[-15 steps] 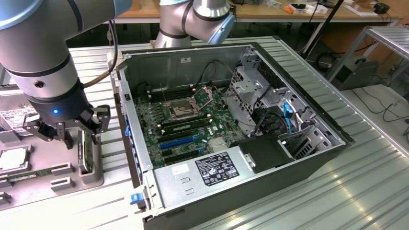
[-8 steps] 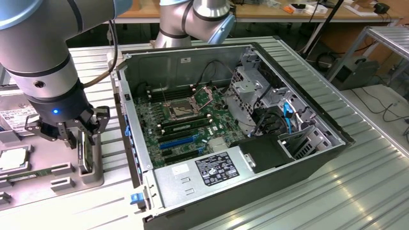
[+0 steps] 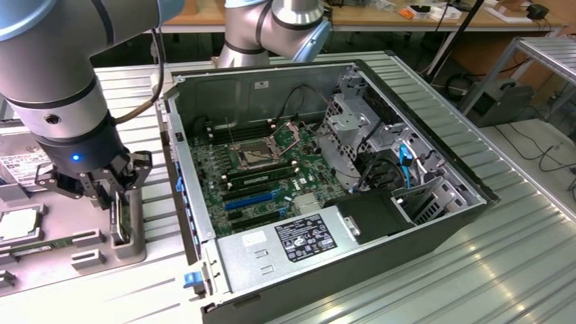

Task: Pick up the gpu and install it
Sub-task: 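Pick up the gpu and move the gpu toward the slot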

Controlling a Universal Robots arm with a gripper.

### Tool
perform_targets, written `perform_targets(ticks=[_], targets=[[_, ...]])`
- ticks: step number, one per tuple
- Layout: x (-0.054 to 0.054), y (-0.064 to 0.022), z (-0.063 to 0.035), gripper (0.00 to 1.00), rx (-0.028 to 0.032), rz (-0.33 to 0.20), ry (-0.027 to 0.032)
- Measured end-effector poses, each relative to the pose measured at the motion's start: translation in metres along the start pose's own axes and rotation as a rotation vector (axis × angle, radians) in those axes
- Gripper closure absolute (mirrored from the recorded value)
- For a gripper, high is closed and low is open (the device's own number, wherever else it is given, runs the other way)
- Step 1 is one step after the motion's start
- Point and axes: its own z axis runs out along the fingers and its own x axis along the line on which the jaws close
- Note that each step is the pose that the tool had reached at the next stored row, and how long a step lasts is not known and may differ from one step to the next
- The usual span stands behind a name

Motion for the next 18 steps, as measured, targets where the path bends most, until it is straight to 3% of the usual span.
perform_targets(ticks=[4, 9, 14, 18], targets=[[0.0, 0.0, 0.0, 0.66, 0.0001, 0.0, 0.0003], [-0.0013, 0.0, 0.0001, 0.66, 0.0011, 0.001, 0.0063], [-0.0013, 0.0001, 0.0001, 0.66, 0.0011, 0.001, 0.0064], [-0.0013, 0.0001, 0.0001, 0.73, 0.0012, 0.001, 0.0064]])
